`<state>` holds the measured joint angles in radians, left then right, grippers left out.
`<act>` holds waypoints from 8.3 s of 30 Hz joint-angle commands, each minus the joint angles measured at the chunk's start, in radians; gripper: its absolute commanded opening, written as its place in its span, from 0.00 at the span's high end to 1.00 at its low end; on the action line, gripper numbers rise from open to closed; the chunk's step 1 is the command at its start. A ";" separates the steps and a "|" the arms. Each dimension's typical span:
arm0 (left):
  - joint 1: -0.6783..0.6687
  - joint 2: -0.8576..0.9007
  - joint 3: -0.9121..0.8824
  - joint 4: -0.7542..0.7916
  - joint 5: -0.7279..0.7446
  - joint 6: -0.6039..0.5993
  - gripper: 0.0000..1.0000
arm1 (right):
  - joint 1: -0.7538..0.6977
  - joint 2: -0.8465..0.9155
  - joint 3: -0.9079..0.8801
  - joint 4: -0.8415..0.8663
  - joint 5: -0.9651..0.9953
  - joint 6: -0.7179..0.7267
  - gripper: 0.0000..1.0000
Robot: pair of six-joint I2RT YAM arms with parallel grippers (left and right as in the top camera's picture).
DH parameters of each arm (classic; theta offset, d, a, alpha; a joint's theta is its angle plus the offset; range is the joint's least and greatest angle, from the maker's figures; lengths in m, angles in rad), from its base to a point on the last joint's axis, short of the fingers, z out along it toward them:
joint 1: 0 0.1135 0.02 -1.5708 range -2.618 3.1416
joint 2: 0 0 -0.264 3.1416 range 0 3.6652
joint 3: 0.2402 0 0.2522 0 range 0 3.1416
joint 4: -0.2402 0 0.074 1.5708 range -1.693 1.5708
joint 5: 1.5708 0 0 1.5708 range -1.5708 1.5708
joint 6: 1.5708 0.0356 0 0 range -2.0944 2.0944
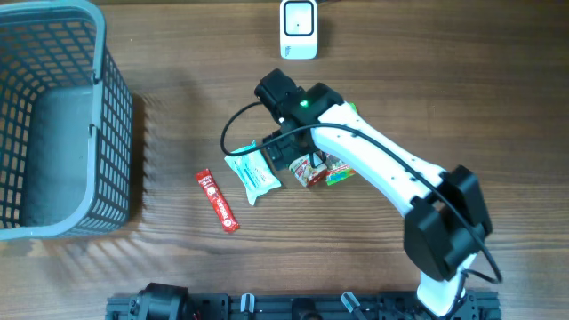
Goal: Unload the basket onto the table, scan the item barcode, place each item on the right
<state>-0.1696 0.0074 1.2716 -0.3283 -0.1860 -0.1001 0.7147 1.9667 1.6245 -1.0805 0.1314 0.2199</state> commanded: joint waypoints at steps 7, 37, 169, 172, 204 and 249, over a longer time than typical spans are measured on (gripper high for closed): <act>0.005 -0.002 -0.005 0.003 -0.005 -0.013 0.00 | 0.007 0.121 -0.132 0.061 -0.007 -0.059 0.02; 0.005 -0.002 -0.005 0.021 -0.055 -0.013 0.00 | -0.154 0.117 0.135 -0.016 -1.295 -0.399 0.51; 0.004 0.002 -1.148 -0.090 0.264 0.006 0.00 | -1.016 0.284 0.283 0.521 0.142 -0.187 0.44; 0.004 0.002 -1.148 -0.090 0.264 0.006 0.00 | -1.168 0.323 0.282 0.582 0.143 -0.195 0.44; 0.004 0.002 -1.148 -0.090 0.264 0.006 0.00 | -0.473 0.111 0.380 -0.020 0.082 -0.034 0.00; 0.004 0.002 -1.148 -0.090 0.264 0.006 0.00 | -0.014 -0.055 -0.555 0.660 0.409 -0.094 0.01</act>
<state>-0.1699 0.0113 0.1268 -0.4202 0.0628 -0.0879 0.7040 1.8568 1.0500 -0.4175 0.4805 0.0963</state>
